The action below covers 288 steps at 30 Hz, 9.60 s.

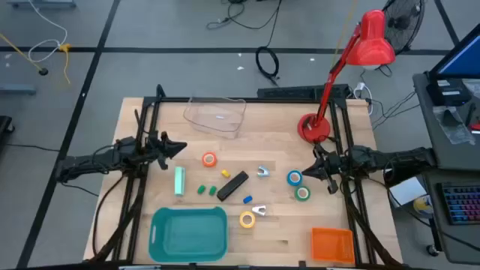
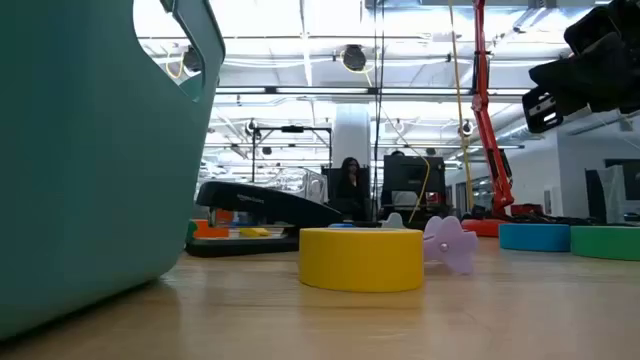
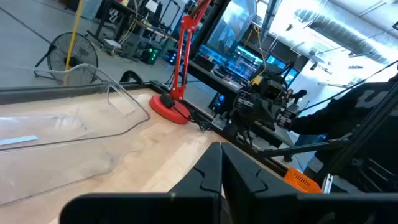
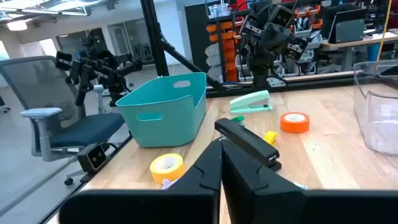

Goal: Pick and place Stapler, Stapler remover, tape

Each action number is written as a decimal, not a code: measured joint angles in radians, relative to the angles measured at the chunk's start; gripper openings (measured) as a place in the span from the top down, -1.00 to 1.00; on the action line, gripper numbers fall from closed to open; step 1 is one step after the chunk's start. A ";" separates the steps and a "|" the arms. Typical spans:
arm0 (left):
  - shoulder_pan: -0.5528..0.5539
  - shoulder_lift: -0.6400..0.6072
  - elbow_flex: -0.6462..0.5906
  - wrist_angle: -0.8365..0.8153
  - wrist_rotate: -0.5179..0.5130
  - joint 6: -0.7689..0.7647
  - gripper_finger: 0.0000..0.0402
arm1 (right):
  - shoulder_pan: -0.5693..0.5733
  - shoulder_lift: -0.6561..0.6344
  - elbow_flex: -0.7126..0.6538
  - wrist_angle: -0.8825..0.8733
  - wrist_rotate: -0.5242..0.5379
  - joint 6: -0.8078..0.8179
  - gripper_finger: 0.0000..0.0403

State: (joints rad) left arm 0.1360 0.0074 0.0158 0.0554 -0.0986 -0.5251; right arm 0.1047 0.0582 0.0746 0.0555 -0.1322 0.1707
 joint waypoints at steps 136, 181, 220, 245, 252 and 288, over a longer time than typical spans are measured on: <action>0.004 0.104 0.123 0.354 0.051 -0.371 0.97 | 0.000 0.002 0.000 0.455 0.844 0.473 1.00; 0.144 1.508 0.828 -0.652 0.121 0.160 -0.17 | 0.000 0.004 0.000 0.291 0.897 0.525 1.00; 0.370 1.588 1.329 -0.770 -0.007 0.310 0.83 | 0.000 0.139 0.000 0.274 0.895 0.629 1.00; 0.426 1.792 1.337 -0.846 -0.042 0.267 0.05 | 0.000 0.177 0.000 0.276 0.891 0.663 1.00; 0.377 1.645 1.337 -0.828 -0.043 0.253 0.04 | 0.000 0.177 0.000 0.276 0.883 0.664 1.00; 0.065 1.270 1.336 -0.762 0.009 0.208 0.27 | 0.016 1.049 1.027 -0.709 0.105 0.577 1.00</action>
State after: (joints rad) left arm 0.2007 1.2772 1.3521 -0.7070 -0.0897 -0.3168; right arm 0.1207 1.1069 1.1019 -0.6535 -0.0269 0.7480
